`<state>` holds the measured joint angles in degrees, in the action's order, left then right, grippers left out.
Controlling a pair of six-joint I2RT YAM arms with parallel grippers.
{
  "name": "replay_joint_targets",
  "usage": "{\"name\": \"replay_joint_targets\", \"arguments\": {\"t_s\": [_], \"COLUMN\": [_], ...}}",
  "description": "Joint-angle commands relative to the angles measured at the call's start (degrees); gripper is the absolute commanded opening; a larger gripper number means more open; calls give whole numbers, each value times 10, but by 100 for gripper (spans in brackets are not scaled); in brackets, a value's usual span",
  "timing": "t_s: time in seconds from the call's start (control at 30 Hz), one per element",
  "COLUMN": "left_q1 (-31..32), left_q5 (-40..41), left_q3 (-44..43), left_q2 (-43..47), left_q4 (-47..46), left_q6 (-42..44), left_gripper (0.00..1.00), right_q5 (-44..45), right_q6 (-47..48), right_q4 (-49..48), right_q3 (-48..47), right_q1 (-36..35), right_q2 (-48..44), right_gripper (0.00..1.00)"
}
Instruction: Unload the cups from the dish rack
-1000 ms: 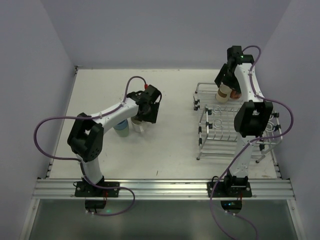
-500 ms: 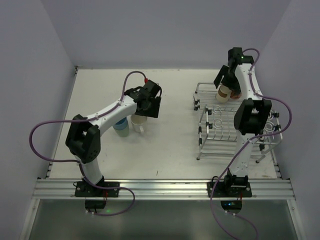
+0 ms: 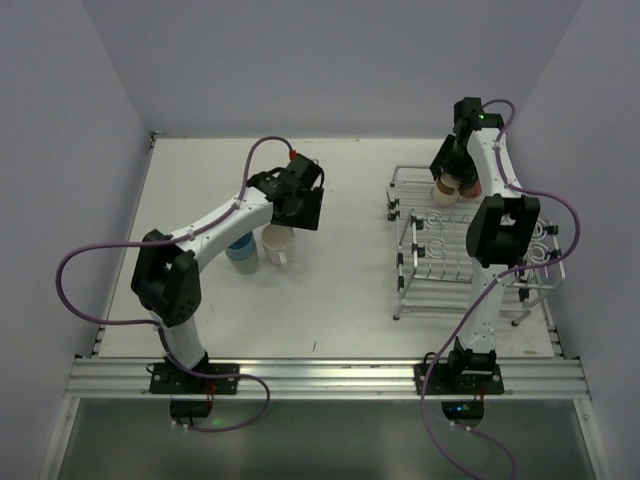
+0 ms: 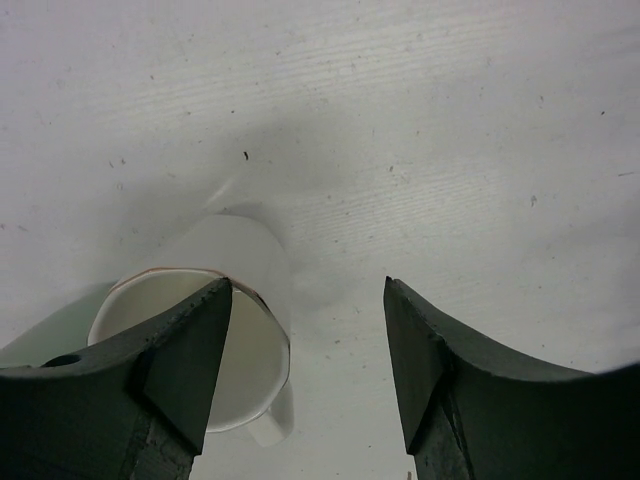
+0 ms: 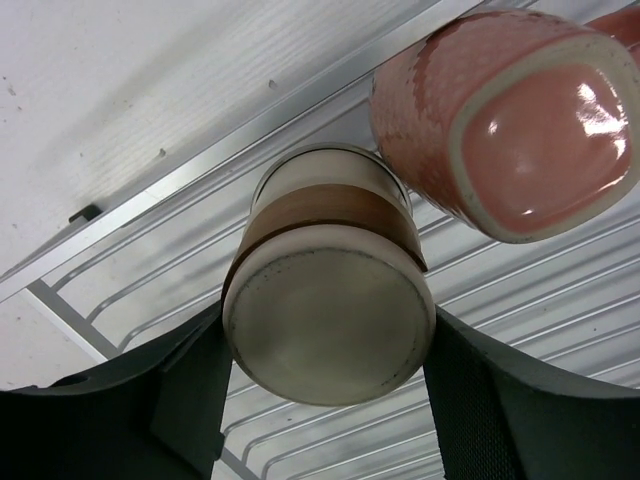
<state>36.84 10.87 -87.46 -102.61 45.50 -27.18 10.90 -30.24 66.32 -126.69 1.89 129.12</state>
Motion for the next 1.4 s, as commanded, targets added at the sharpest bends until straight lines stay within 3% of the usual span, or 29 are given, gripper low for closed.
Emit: {"name": "replay_joint_targets", "arguments": {"t_s": [0.0,0.03,0.1,0.13,0.27,0.43,0.67,0.93,1.07,1.2,1.37], "left_q1": [3,2,2,2,2,2,3,2,-2,-5,-6], "left_q5": [7,6,5,4,4,4,-36,-179,-274,-388,-475], "left_q3": [-39,-41,-47,-49,-58,-86,-200,-363,-302,-177,-94], "left_q2": [16,14,14,14,16,16,-14,-71,-34,30,71], "left_q4": [-3,-1,0,3,12,27,75,104,-3,-169,-306], "left_q6": [6,5,5,5,1,-3,-10,-14,-26,-43,-73], "left_gripper": [66,66,66,66,66,66,66,66,66,66,67], "right_q5": [0,-1,-3,-4,2,-4,-43,-96,-173,-266,-369], "right_q6": [7,7,10,11,16,12,-6,-21,-34,-47,-82], "right_q4": [-15,-17,-22,-24,-25,-30,-19,-1,5,-1,-8], "right_q3": [-25,-24,-19,-17,-9,8,11,0,22,65,101], "right_q1": [0,0,-1,-1,-4,-14,-33,-36,-36,-35,-35], "right_q2": [1,1,0,0,-9,-40,-91,-150,-201,-255,-307], "right_gripper": [69,60,52,41,20,0,0,0,0,0,0]}}
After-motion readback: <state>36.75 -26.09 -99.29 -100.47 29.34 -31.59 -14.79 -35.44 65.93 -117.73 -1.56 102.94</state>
